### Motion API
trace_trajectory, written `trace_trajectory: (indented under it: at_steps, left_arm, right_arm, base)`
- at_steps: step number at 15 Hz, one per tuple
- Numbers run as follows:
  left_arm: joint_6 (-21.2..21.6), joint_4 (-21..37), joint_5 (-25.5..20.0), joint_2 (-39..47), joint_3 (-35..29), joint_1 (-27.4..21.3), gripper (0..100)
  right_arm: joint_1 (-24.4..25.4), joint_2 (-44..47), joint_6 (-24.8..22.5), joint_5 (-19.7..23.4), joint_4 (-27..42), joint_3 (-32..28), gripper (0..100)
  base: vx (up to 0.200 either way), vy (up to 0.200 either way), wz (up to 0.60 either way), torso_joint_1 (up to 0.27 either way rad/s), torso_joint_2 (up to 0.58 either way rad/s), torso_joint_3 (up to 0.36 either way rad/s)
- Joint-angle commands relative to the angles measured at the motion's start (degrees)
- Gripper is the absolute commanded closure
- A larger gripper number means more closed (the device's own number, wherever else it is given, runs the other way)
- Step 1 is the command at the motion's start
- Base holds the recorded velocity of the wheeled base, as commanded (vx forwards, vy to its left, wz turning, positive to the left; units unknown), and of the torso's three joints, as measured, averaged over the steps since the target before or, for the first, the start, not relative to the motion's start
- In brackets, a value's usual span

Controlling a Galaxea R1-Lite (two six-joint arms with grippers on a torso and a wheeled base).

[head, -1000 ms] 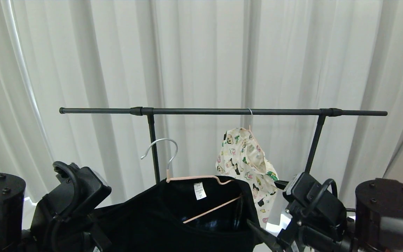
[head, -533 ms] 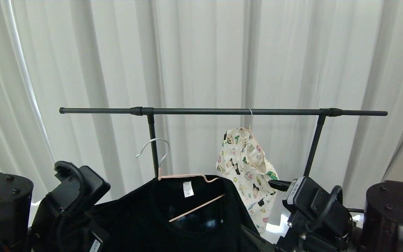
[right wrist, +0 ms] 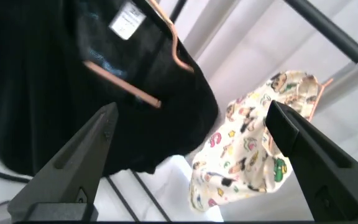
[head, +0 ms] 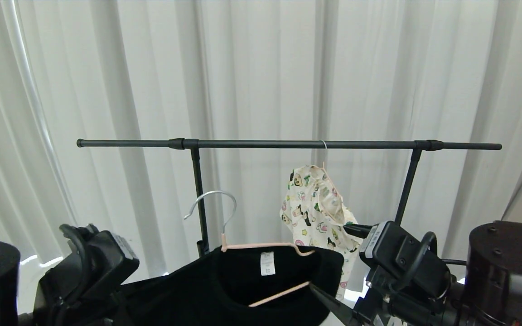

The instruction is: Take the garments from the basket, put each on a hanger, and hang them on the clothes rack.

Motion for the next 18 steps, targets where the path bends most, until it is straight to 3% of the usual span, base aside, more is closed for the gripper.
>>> trace_trajectory:
  at_steps: [1, 5, 8, 18]
  left_arm:
    - [0.4, -0.3, -1.7, -4.2, 2.8, -0.4, 100]
    - [6.6, -0.3, -1.8, -7.5, 3.9, -3.0, 100]
    - [11.9, -0.8, -1.8, -8.1, 3.7, -3.3, 100]
    - [12.3, -1.4, -1.8, -7.9, 2.3, -6.6, 100]
  right_arm:
    - [-1.1, -0.7, 0.0, 2.9, 4.5, -3.9, 0]
    - [-0.8, -2.4, 0.1, 16.1, 23.1, -13.5, 0]
    - [-0.6, -0.6, 0.1, 20.9, 32.1, -19.0, 0]
    - [0.2, 6.5, 0.4, 21.6, 35.5, -24.1, 0]
  base:
    - [0.0, 0.0, 0.0, 0.0, 0.0, 0.0]
    - [0.0, 0.0, 0.0, 0.0, 0.0, 0.0]
    - [0.0, 0.0, 0.0, 0.0, 0.0, 0.0]
    - [0.0, 0.0, 0.0, 0.0, 0.0, 0.0]
